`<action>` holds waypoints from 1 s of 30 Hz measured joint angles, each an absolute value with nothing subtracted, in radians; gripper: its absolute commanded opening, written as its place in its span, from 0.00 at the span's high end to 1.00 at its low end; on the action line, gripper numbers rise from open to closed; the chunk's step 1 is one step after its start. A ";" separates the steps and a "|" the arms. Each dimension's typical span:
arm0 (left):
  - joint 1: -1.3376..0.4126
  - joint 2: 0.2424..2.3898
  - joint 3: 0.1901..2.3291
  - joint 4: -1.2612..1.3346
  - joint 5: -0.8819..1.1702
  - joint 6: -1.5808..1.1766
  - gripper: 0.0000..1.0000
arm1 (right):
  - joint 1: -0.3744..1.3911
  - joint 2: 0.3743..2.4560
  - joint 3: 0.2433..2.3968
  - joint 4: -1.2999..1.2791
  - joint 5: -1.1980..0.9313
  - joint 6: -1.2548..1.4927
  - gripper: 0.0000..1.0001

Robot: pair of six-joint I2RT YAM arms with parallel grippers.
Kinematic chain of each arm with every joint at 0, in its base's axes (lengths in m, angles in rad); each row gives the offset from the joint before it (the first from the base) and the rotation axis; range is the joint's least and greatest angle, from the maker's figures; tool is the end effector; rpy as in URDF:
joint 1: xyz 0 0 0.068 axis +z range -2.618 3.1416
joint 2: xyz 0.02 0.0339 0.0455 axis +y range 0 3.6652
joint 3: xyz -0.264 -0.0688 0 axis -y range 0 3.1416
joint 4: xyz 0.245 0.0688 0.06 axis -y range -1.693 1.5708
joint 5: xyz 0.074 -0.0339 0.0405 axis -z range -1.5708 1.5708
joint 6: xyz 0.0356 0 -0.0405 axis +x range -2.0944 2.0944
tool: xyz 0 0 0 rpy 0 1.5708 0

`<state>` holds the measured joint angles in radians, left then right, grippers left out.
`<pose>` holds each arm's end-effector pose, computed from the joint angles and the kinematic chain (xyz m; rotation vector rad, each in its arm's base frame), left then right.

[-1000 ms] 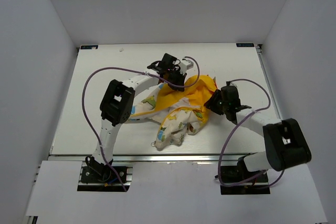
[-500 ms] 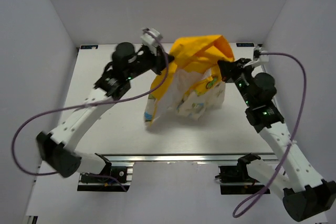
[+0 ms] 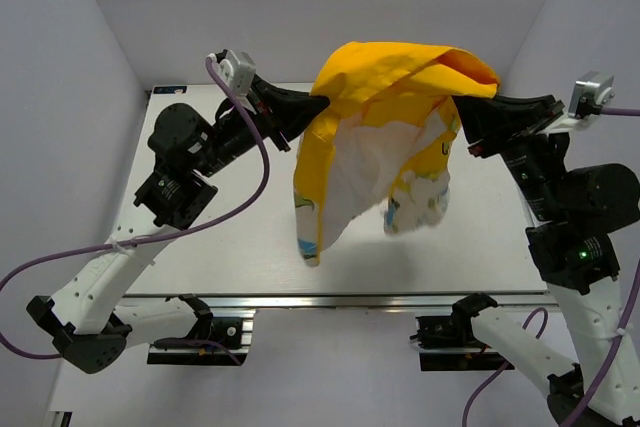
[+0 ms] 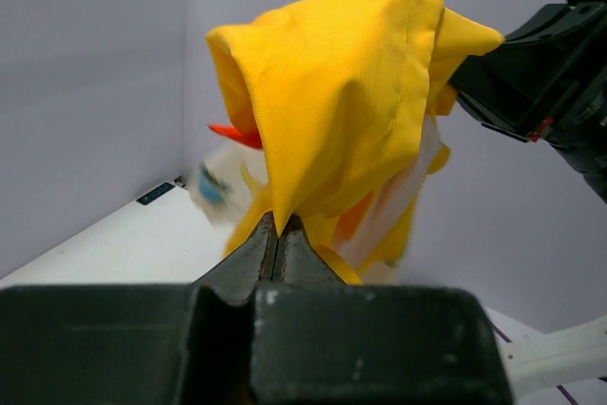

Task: Zip up the jacket

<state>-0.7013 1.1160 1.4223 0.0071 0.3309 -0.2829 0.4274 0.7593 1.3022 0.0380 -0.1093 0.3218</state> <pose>0.1621 -0.1520 0.5149 0.5680 1.2226 -1.0472 0.0882 0.0445 0.5332 -0.1562 1.0074 0.7392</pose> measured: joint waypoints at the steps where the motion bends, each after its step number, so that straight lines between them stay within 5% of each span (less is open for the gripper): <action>1: -0.706 1.123 1.424 0.007 0.314 -0.290 1.00 | 0.427 0.768 1.315 0.022 -0.107 0.316 1.00; 10: -0.755 1.162 1.381 -0.015 -0.090 -0.376 1.00 | 0.420 0.981 1.359 -0.086 -0.020 0.319 1.00; 15: -0.738 1.457 1.536 -0.136 -0.391 -0.477 1.00 | 0.416 1.255 1.374 -0.102 0.080 0.355 1.00; 16: -0.723 1.543 1.582 -0.170 -0.418 -0.499 0.94 | 0.414 1.320 1.374 -0.104 0.096 0.362 1.00; 18: -0.688 1.726 1.680 -0.255 -0.438 -0.530 0.51 | 0.412 1.469 1.375 -0.113 0.110 0.372 1.00; 19: -0.663 1.825 1.736 -0.296 -0.431 -0.545 0.29 | 0.411 1.538 1.380 -0.118 0.115 0.375 0.83; 21: -0.614 2.012 1.840 -0.370 -0.411 -0.566 0.02 | 0.409 1.683 1.414 -0.155 0.114 0.384 0.54; 25: -0.543 2.227 1.968 -0.520 -0.380 -0.576 0.02 | 0.409 1.881 1.534 -0.265 0.082 0.363 0.11; 30: -0.524 2.100 1.806 -0.500 -0.337 -0.559 0.02 | 0.415 1.733 1.454 -0.285 0.067 0.350 0.11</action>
